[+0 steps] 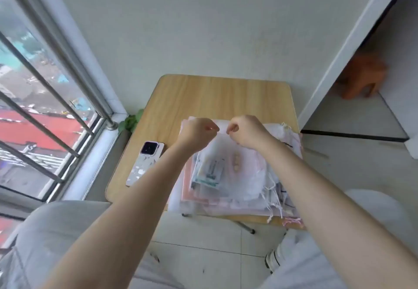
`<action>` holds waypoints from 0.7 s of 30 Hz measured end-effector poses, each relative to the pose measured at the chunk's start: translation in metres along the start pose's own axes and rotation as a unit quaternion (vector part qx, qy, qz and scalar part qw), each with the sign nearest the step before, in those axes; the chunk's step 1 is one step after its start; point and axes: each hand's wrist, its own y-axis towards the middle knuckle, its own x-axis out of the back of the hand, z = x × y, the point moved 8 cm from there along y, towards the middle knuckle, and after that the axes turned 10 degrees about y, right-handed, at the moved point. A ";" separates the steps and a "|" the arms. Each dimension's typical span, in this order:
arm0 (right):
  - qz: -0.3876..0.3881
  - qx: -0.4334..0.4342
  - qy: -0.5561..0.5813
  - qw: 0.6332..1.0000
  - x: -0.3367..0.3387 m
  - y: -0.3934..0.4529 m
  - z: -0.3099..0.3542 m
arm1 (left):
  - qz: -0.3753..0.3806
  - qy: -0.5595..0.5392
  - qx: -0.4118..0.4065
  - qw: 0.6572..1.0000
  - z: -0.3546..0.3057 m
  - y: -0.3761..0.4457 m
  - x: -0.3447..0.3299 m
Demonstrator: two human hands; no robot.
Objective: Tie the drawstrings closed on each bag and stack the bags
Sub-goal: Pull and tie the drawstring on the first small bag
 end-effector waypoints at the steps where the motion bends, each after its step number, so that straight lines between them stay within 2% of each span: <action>1: -0.009 -0.002 -0.033 0.999 0.002 -0.003 -0.004 | 0.008 0.001 -0.002 1.000 -0.005 -0.001 -0.004; 5: 0.012 -0.015 -0.199 0.980 -0.002 -0.004 -0.023 | 0.080 0.074 -0.037 0.993 -0.029 -0.001 -0.037; 9: 0.040 -0.020 -0.317 0.947 -0.006 0.002 -0.042 | 0.103 0.097 -0.010 0.990 -0.028 0.006 -0.060; 15: 0.086 -0.042 -0.325 0.941 -0.012 0.006 -0.058 | 0.140 0.122 -0.007 0.982 -0.026 0.014 -0.073; 18: 0.101 -0.035 -0.319 0.942 -0.018 0.010 -0.061 | 0.173 0.173 -0.029 0.969 -0.030 0.015 -0.080; 21: 0.097 -0.031 -0.323 0.941 -0.013 0.012 -0.062 | 0.171 0.212 -0.040 0.961 -0.033 0.018 -0.084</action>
